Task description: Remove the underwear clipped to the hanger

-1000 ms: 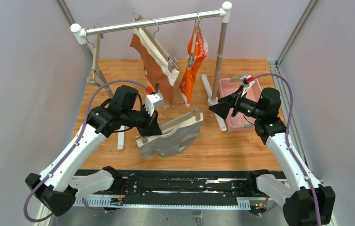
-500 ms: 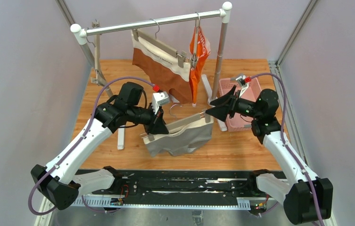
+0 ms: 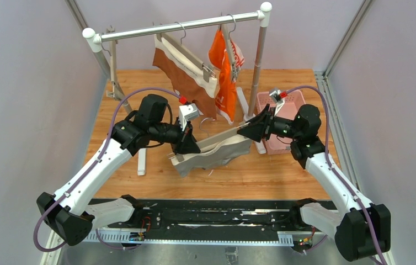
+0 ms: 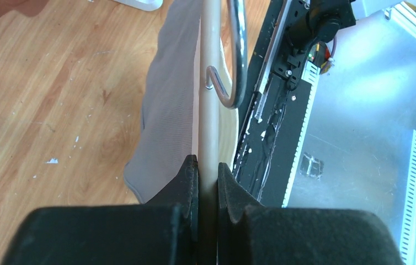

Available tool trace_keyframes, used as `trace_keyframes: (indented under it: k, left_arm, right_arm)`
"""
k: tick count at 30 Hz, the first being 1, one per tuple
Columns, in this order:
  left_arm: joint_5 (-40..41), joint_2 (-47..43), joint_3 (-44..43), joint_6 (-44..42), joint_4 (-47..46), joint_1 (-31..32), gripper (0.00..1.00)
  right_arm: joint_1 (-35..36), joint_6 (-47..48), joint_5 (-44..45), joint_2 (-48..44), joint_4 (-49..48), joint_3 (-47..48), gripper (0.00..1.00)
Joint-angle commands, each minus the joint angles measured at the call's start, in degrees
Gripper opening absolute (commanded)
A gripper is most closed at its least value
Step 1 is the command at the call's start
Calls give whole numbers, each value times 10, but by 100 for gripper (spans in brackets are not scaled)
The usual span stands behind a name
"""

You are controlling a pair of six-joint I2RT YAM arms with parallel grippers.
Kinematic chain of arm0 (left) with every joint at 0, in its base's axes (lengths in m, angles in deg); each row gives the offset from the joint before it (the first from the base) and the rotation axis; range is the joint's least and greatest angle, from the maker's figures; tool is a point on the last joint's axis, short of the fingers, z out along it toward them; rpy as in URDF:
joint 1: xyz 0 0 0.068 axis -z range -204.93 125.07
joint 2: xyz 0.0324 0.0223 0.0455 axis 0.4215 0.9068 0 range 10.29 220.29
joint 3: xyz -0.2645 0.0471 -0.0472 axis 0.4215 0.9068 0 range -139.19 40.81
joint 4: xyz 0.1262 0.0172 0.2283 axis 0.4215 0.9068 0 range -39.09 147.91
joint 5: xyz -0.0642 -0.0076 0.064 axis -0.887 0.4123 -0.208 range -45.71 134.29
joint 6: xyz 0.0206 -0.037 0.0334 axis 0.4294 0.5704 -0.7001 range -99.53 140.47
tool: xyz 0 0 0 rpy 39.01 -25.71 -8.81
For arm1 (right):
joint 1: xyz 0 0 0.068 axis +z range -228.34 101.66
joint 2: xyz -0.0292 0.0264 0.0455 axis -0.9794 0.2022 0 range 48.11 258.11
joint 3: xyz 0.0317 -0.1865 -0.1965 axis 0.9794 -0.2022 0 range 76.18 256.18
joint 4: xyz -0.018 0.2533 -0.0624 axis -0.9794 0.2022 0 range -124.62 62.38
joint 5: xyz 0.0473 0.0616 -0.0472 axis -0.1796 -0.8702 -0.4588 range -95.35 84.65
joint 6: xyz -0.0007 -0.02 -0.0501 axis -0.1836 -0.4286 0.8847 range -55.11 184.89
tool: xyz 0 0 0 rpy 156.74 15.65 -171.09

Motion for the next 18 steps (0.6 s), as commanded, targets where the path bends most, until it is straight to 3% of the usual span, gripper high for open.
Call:
trace_keyframes:
  k: [1, 3, 5, 9, 10, 12, 14, 18]
  left_arm:
    - [-16, -1, 4, 12, -36, 4, 0]
    - [-16, 0, 7, 11, -37, 4, 0]
    - [-15, -1, 11, 11, -38, 4, 0]
    - [-12, 1, 20, 12, -41, 4, 0]
    - [-12, 1, 21, 11, -42, 4, 0]
    - [-13, 1, 22, 11, -43, 4, 0]
    - [-13, 0, 22, 10, -44, 4, 0]
    - [-18, -5, 21, 12, -48, 4, 0]
  right_arm:
    - [12, -3, -2, 9, -15, 6, 36]
    - [15, -2, -2, 14, -15, 9, 15]
    - [20, 0, -1, 17, -16, 11, 1]
    - [26, 2, 4, 24, -14, 16, 1]
    - [27, 3, 5, 25, -12, 18, 5]
    - [27, 3, 8, 27, -8, 20, 30]
    - [28, 7, 12, 26, -3, 20, 48]
    - [27, 14, 24, 16, 1, 18, 61]
